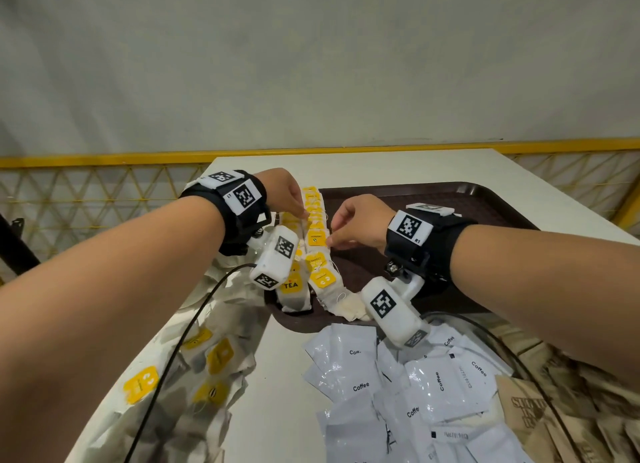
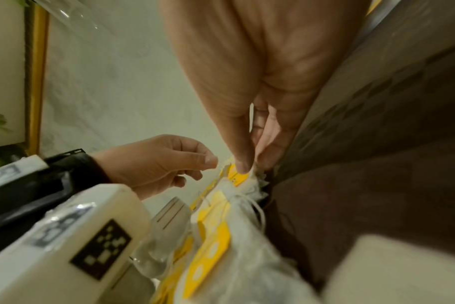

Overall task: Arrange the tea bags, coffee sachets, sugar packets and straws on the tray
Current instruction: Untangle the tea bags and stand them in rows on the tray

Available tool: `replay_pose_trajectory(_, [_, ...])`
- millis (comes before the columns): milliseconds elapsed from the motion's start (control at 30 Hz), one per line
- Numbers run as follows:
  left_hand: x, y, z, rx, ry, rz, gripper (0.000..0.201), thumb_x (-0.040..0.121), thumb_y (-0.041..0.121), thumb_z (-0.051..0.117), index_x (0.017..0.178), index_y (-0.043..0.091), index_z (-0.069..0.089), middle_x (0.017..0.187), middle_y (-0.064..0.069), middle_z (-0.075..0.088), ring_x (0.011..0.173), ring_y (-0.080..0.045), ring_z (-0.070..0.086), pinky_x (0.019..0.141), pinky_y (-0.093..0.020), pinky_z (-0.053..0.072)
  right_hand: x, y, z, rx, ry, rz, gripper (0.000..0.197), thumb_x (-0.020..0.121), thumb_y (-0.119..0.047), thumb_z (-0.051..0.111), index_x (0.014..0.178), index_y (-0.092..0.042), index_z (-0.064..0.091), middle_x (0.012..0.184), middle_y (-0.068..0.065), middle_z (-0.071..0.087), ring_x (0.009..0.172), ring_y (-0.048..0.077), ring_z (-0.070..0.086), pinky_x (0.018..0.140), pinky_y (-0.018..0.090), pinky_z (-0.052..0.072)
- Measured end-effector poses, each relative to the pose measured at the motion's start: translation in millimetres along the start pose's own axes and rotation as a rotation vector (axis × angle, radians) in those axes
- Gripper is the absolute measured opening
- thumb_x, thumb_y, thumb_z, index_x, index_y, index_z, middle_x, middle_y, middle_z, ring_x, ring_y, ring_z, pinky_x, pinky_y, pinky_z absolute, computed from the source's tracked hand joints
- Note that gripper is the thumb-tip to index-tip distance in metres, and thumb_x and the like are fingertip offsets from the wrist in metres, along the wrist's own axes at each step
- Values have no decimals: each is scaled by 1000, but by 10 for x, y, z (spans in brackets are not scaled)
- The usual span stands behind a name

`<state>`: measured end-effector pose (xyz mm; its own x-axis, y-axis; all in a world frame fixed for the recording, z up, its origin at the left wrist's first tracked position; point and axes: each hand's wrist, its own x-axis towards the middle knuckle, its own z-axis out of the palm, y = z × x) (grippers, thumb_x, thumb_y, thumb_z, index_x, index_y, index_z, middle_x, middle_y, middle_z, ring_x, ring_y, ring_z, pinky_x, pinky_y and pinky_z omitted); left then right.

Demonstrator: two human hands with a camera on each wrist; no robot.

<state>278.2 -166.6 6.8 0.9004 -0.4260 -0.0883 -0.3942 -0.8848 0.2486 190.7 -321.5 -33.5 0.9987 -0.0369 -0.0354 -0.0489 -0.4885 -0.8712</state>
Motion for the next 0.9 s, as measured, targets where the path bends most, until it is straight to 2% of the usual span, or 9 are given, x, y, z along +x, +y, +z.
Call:
replay_pose_trajectory(100, [-27,-17,-8,-8,-34,-3,19,79,33,74,82,15,72,81,2,65,79,-13,55,69,-24,40,-32,28,10,-61,-83,16,24,71,3,80,70,-8,59,70,11,62,66,23,63,69,33,58])
replay_pose_trajectory(200, [-28,15,33,1,-57,-8,25,77,34,76,91,13,75,94,-3,70,84,-13,57,76,-26,44,-13,9,42,-167,-111,4,26,71,3,78,68,-13,57,68,7,60,60,19,58,63,30,55])
replay_pose_trajectory(367, [-17,55,80,39,-97,-37,31,77,37,76,94,12,75,101,-5,71,87,-15,58,76,-26,44,41,-50,42,-272,-128,10,28,71,-2,80,70,-16,55,77,10,62,72,23,62,81,40,56])
replay_pose_trajectory(467, [-6,54,75,68,-134,-45,34,79,37,75,98,9,74,103,-7,71,86,-17,58,79,-29,46,61,-56,38,-242,-143,13,29,71,-1,81,69,-14,55,75,8,61,74,22,62,81,42,59])
replay_pose_trajectory(600, [-13,67,70,95,-144,-31,31,81,32,73,99,7,73,105,-9,70,85,-18,57,81,-31,48,55,-48,38,-201,-165,23,28,72,3,79,70,-12,55,73,6,60,66,18,61,75,37,59])
replay_pose_trajectory(700, [-22,73,51,94,-122,-19,29,81,33,73,95,8,73,100,-7,70,87,-19,60,79,-30,47,48,-96,-20,-154,-184,51,25,73,4,77,72,-10,57,75,10,61,71,21,61,77,37,59])
replay_pose_trajectory(767, [-64,75,1,65,-88,-1,23,80,36,73,86,14,71,87,-1,67,83,-17,59,72,-26,46,20,-162,-108,-138,-226,89,17,78,0,74,76,-8,60,73,12,59,71,20,60,74,32,57])
replay_pose_trajectory(833, [-143,93,-74,39,-91,22,22,79,39,73,81,18,67,76,4,61,75,-13,53,62,-22,41,-51,-232,-208,-177,-338,125,12,82,-2,71,80,-8,60,68,11,56,70,18,60,71,28,54])
replay_pose_trajectory(900, [-247,143,-139,64,-178,48,26,79,42,73,89,18,70,80,2,64,77,-13,54,62,-22,43,-170,-276,-280,-268,-491,156,14,82,-2,71,83,-9,60,73,12,58,69,16,62,70,27,53])
